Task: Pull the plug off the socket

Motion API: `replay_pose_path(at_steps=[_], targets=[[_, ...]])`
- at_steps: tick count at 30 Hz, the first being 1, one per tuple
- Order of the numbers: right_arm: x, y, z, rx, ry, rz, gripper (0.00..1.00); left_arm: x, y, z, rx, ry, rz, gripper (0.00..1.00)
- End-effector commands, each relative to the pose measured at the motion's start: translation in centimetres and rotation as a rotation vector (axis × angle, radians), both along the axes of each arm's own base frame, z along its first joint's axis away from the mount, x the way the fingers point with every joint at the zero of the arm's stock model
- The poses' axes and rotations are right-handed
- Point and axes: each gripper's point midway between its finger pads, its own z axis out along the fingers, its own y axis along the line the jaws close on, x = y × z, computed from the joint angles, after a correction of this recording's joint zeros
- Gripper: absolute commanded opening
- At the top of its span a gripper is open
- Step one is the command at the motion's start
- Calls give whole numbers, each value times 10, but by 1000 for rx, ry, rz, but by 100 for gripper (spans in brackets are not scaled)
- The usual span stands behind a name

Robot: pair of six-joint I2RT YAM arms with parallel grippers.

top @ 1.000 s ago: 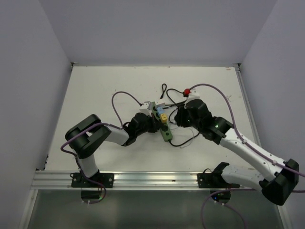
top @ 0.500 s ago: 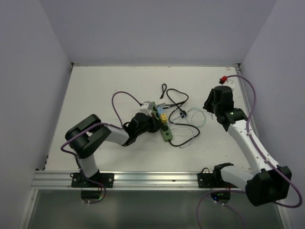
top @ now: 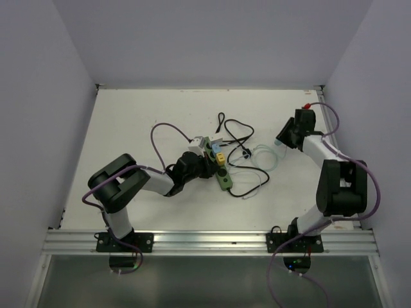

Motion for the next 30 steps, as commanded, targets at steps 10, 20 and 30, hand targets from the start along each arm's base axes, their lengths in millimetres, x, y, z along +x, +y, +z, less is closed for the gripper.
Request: replay_pose_path(at_steps=[10,20,30], targets=[[49,-10,-22,102,-39,-31,47,-49,70,-109,383,225,-8,0],[30,-41,-25,57,34,-96,82,-49,68,-109,378,226,-19,0],[6,-59,34,-48,-1,-153,99,-51,67,-103,352,214,-30,0]])
